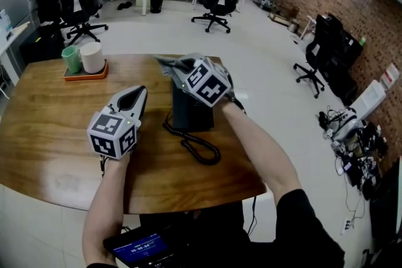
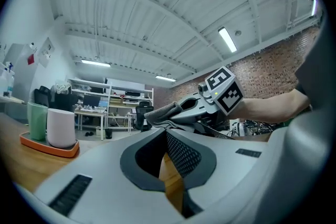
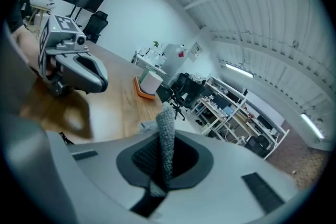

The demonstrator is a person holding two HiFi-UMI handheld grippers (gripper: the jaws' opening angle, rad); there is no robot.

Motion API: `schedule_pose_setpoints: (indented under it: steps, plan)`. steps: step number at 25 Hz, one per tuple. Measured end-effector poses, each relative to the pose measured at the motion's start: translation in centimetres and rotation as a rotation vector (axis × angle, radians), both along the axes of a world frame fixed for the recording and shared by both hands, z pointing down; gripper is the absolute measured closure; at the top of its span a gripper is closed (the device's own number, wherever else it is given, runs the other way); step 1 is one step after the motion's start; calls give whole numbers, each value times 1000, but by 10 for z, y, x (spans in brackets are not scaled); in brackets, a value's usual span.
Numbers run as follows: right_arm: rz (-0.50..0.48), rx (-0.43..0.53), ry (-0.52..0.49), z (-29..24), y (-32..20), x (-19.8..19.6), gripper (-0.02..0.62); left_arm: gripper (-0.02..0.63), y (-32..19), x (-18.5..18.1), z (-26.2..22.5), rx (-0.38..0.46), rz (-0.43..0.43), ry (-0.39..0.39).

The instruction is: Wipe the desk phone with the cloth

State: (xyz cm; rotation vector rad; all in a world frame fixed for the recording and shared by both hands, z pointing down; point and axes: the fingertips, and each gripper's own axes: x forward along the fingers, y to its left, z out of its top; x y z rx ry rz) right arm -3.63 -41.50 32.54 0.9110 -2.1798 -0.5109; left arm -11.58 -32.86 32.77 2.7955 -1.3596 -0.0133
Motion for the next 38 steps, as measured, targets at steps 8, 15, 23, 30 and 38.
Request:
schedule_pose_setpoints:
  steps: [8,15,23,30,38]
  plan:
    - [-138,-68,66,25,63,-7,569,614,-5,-14,-2,18,-71,3]
    - [-408,-233,277,63,163,-5,571,614,-5,-11,-2,13,-47,-2]
    - [7,33,9,-11,13,11,571,614,-6,-13,5,16,-26,5]
    - [-15,-6,120,5,13,25,571,614,0,-3,-3,17,-14,3]
    - [-511,-141,402,64,177,10,571,614,2,0,-7,16,3,-10]
